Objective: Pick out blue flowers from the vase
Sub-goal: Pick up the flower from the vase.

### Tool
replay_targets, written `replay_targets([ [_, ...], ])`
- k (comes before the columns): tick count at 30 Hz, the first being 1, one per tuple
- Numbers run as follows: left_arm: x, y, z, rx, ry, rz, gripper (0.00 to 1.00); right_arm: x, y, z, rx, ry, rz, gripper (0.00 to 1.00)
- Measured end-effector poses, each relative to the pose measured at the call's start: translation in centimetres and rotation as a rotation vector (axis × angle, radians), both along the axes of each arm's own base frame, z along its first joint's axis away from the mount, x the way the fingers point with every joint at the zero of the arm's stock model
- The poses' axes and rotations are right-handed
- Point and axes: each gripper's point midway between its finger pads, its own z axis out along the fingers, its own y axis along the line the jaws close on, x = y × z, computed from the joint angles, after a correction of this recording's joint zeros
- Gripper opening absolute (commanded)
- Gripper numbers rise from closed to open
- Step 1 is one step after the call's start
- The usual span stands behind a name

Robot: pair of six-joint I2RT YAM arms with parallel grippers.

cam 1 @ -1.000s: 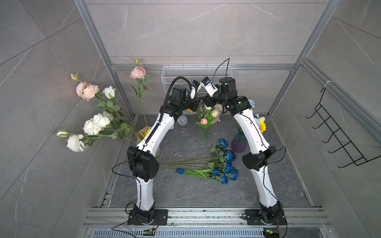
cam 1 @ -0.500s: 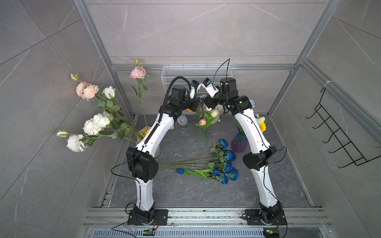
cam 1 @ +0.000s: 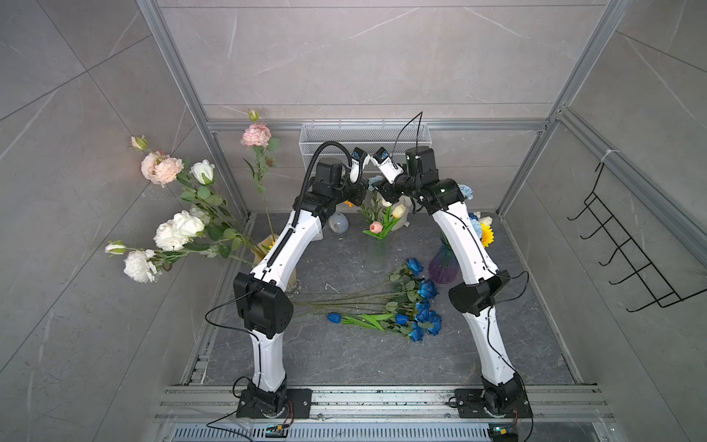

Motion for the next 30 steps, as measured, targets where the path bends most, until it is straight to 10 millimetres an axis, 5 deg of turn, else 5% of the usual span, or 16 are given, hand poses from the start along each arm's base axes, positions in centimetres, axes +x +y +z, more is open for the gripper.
replay_targets([
  [6, -0.2, -0.4, 0.8, -0.01, -0.029, -0.014, 0.0, -0.1, 1.6, -2.9, -0.021, 0.057, 0.037, 0.29],
  [16, -0.4, -0.8, 0.8, -0.014, -0.038, -0.024, 0.0, -0.2, 2.0, -2.8, 0.01, 0.071, 0.035, 0.0],
  [30, -1.8, -0.2, 0.5, -0.018, -0.053, -0.018, 0.0, 0.3, 2.1, -0.7, 0.086, 0.036, -0.001, 0.0],
])
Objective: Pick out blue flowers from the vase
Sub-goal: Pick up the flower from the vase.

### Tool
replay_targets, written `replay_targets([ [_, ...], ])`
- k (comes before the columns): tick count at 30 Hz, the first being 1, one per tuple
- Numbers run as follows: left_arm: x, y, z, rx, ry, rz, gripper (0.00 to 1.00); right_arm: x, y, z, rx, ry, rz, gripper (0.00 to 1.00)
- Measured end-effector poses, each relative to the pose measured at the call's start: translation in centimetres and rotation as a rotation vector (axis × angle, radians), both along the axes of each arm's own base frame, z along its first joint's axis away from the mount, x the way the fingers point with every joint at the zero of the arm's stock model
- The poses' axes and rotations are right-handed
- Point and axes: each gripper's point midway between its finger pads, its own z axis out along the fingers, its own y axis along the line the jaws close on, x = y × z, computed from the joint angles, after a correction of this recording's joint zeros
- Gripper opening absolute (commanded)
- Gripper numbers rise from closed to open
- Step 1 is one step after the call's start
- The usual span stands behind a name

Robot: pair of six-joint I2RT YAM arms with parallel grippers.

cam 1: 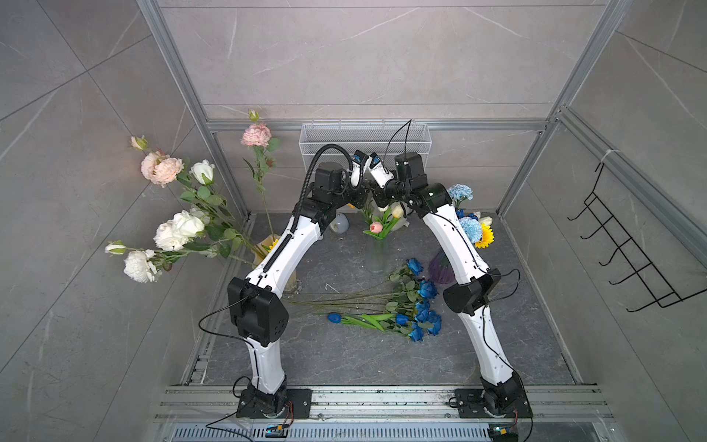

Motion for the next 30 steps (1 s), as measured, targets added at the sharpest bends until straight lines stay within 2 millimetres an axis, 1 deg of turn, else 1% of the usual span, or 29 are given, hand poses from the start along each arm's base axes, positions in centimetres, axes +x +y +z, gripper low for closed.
replay_targets([
  [3, -0.5, 0.2, 0.1, -0.001, -0.004, 0.003, 0.0, -0.1, -0.3, 1.6, 0.027, -0.031, -0.016, 0.0],
  [4, -0.5, 0.3, 0.0, -0.001, -0.004, 0.005, 0.02, -0.1, -0.4, 2.3, 0.036, -0.043, -0.021, 0.0],
  [6, -0.5, 0.4, 0.0, -0.001, -0.006, 0.012, 0.17, -0.5, -0.7, 4.0, 0.06, -0.074, -0.029, 0.0],
  [7, -0.5, 0.4, 0.0, -0.005, -0.002, 0.015, 0.21, -0.6, -0.8, 4.7, 0.072, -0.084, -0.033, 0.0],
  [9, -0.4, 0.4, 0.0, -0.003, -0.002, 0.02, 0.34, -1.0, -1.2, 6.5, 0.097, -0.116, -0.043, 0.0],
  [10, -0.4, 0.5, 0.0, -0.003, -0.002, 0.021, 0.39, -1.2, -1.3, 7.1, 0.106, -0.128, -0.048, 0.0],
  [12, -0.4, 0.5, 0.0, -0.003, -0.002, 0.023, 0.45, -1.4, -1.6, 8.4, 0.126, -0.153, -0.059, 0.0],
  [15, -0.4, 0.5, -0.2, -0.002, -0.001, 0.024, 0.55, -1.6, -2.0, 9.7, 0.15, -0.176, -0.071, 0.0],
  [17, -0.4, 0.5, -0.1, -0.003, -0.001, 0.024, 0.65, -1.7, -2.1, 10.2, 0.161, -0.187, -0.075, 0.0],
  [21, -0.5, 0.4, 0.1, -0.014, -0.006, 0.021, 0.72, -2.1, -2.3, 11.4, 0.187, -0.203, -0.08, 0.0],
  [24, -0.6, 0.4, 0.7, -0.033, -0.015, 0.017, 0.74, -2.6, -2.5, 12.4, 0.204, -0.213, -0.078, 0.0],
  [26, -0.6, 0.3, 1.4, -0.051, -0.032, 0.015, 0.74, -2.9, -2.7, 13.0, 0.214, -0.221, -0.076, 0.0],
  [30, -1.2, 0.2, 3.8, -0.105, -0.09, -0.007, 0.74, -3.5, -2.8, 13.9, 0.238, -0.221, -0.071, 0.0],
])
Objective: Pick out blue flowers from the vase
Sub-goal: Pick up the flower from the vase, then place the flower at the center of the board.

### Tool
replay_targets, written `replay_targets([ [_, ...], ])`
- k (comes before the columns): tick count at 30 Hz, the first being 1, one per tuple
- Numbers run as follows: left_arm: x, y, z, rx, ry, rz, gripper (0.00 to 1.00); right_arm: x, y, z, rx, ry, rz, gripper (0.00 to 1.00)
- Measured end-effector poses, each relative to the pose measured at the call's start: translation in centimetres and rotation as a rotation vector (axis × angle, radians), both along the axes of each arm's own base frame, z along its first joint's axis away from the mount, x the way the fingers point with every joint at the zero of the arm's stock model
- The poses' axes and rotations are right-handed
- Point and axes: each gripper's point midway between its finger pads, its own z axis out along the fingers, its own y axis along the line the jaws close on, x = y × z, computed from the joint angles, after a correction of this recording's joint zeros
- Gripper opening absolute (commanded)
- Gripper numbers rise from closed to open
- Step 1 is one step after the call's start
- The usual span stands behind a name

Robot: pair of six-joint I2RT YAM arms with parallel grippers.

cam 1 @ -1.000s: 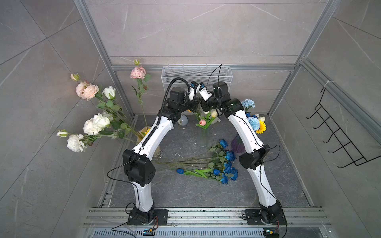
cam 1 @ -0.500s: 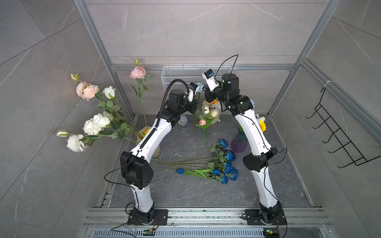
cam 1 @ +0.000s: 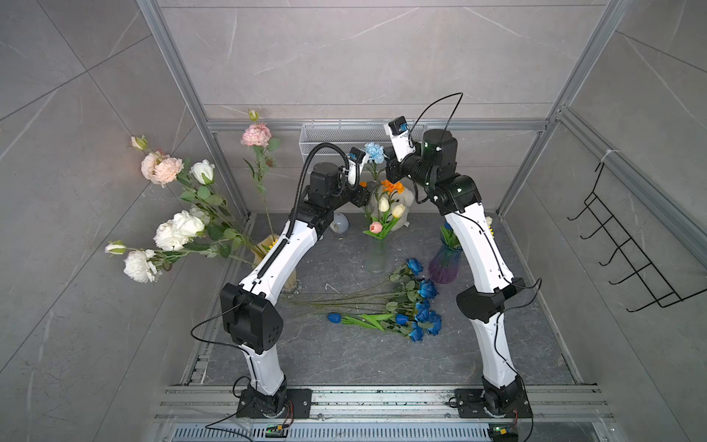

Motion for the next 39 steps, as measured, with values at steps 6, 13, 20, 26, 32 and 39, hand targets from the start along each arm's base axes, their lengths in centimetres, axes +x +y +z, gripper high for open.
replay_targets([
  [6, -1.2, 0.1, 3.4, -0.07, -0.09, -0.028, 0.71, -0.6, 0.2, 0.6, 0.031, 0.007, 0.013, 0.0],
  [13, -1.9, -0.3, 5.5, -0.134, -0.143, -0.069, 0.58, -1.8, 1.0, 1.4, 0.052, 0.009, 0.041, 0.0],
  [20, -2.3, -0.5, 7.3, -0.198, -0.174, -0.091, 0.23, -4.5, 1.4, 4.0, 0.075, -0.03, 0.076, 0.0],
  [26, -3.1, -0.5, 10.0, -0.25, -0.244, -0.115, 0.0, -6.6, 1.0, 6.1, 0.096, -0.065, 0.091, 0.0],
  [32, -4.5, -1.0, 11.6, -0.277, -0.294, -0.174, 0.0, -8.1, 0.5, 7.8, 0.114, -0.096, 0.095, 0.12],
  [39, -7.4, -0.4, 14.2, -0.299, -0.34, -0.228, 0.0, -10.7, -1.8, 10.5, 0.139, -0.141, 0.05, 0.99],
])
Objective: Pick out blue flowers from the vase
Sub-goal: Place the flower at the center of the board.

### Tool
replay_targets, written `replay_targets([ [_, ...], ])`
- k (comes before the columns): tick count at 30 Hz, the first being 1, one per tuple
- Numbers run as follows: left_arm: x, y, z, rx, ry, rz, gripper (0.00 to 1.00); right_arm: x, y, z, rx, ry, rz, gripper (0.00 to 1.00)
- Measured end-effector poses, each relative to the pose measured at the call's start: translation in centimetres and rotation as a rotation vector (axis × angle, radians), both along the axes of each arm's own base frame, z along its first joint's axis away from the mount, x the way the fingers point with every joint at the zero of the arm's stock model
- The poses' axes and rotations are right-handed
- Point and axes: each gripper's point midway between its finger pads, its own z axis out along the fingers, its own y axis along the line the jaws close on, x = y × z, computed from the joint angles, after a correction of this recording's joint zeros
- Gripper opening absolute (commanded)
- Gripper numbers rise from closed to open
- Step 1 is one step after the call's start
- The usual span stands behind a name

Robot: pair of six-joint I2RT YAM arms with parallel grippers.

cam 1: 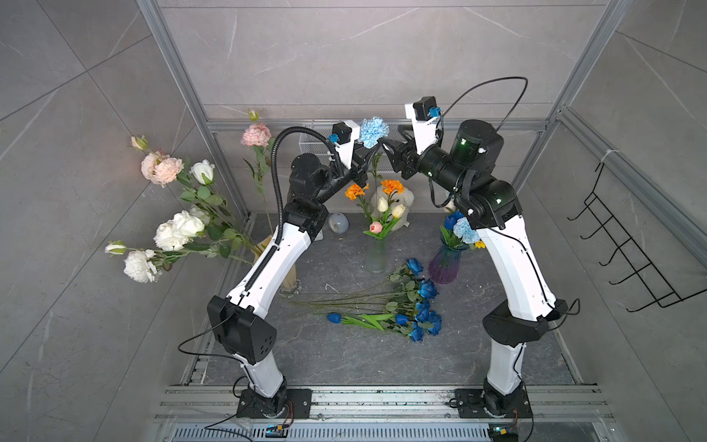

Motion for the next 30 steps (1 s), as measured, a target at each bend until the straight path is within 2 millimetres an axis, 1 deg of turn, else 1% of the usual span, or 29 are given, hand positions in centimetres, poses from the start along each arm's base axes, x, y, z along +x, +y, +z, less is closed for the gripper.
replay_targets([
  [3, -2.2, 0.8, 1.8, 0.007, -0.021, -0.015, 0.0, -1.8, -2.9, 1.6, 0.023, -0.022, -0.084, 1.0],
  [6, -5.2, 1.6, 4.1, 0.055, -0.04, -0.026, 0.0, -4.1, -7.5, 3.4, 0.062, -0.038, -0.22, 1.0],
  [8, -8.3, 2.3, 5.4, 0.102, -0.055, -0.02, 0.0, -5.7, -11.3, 4.1, 0.1, -0.027, -0.319, 1.0],
  [9, -9.8, 2.5, 5.7, 0.129, -0.067, -0.003, 0.0, -6.4, -13.1, 4.0, 0.117, -0.017, -0.365, 1.0],
  [11, -14.7, 1.8, 5.9, 0.199, -0.095, -0.002, 0.0, -8.2, -17.0, 2.6, 0.139, 0.019, -0.471, 1.0],
  [12, -17.4, 1.2, 5.6, 0.233, -0.112, -0.021, 0.0, -8.8, -18.3, 1.6, 0.146, 0.038, -0.506, 1.0],
  [14, -22.2, 0.1, 3.9, 0.32, -0.133, -0.067, 0.0, -10.0, -20.4, -1.2, 0.147, 0.099, -0.57, 1.0],
  [16, -24.6, -0.6, 0.9, 0.438, -0.123, -0.066, 0.0, -10.8, -21.9, -3.3, 0.162, 0.147, -0.618, 1.0],
  [18, -25.3, -1.0, -2.3, 0.562, -0.104, -0.027, 0.0, -11.0, -23.0, -5.3, 0.169, 0.194, -0.66, 1.0],
  [19, -25.3, -1.4, -4.3, 0.628, -0.088, -0.013, 0.0, -11.2, -23.5, -6.4, 0.173, 0.221, -0.681, 1.0],
  [21, -25.2, -2.8, -9.4, 0.779, -0.049, 0.003, 0.0, -11.2, -24.3, -8.7, 0.172, 0.271, -0.719, 1.0],
  [22, -25.0, -3.2, -12.1, 0.855, -0.028, 0.013, 0.0, -11.2, -24.6, -10.1, 0.169, 0.304, -0.739, 1.0],
  [23, -24.6, -3.9, -15.6, 0.948, -0.004, 0.02, 0.0, -11.3, -25.1, -11.5, 0.165, 0.335, -0.76, 1.0],
  [24, -24.3, -4.4, -18.6, 1.025, 0.015, 0.025, 0.0, -11.4, -25.5, -12.5, 0.165, 0.357, -0.777, 1.0],
  [25, -24.0, -4.6, -22.4, 1.12, 0.039, 0.028, 0.0, -11.6, -26.0, -13.8, 0.165, 0.384, -0.798, 1.0],
  [26, -23.9, -4.6, -25.7, 1.2, 0.059, 0.026, 0.0, -11.8, -26.5, -14.8, 0.171, 0.406, -0.816, 1.0],
  [28, -23.9, -3.9, -31.6, 1.333, 0.093, 0.018, 0.0, -12.4, -27.6, -16.9, 0.182, 0.448, -0.851, 1.0],
  [29, -24.0, -3.4, -33.9, 1.379, 0.104, 0.013, 0.0, -12.7, -28.1, -17.8, 0.193, 0.467, -0.867, 1.0],
  [30, -24.1, -3.0, -35.7, 1.411, 0.112, 0.009, 0.0, -13.0, -28.5, -18.7, 0.203, 0.485, -0.881, 1.0],
])
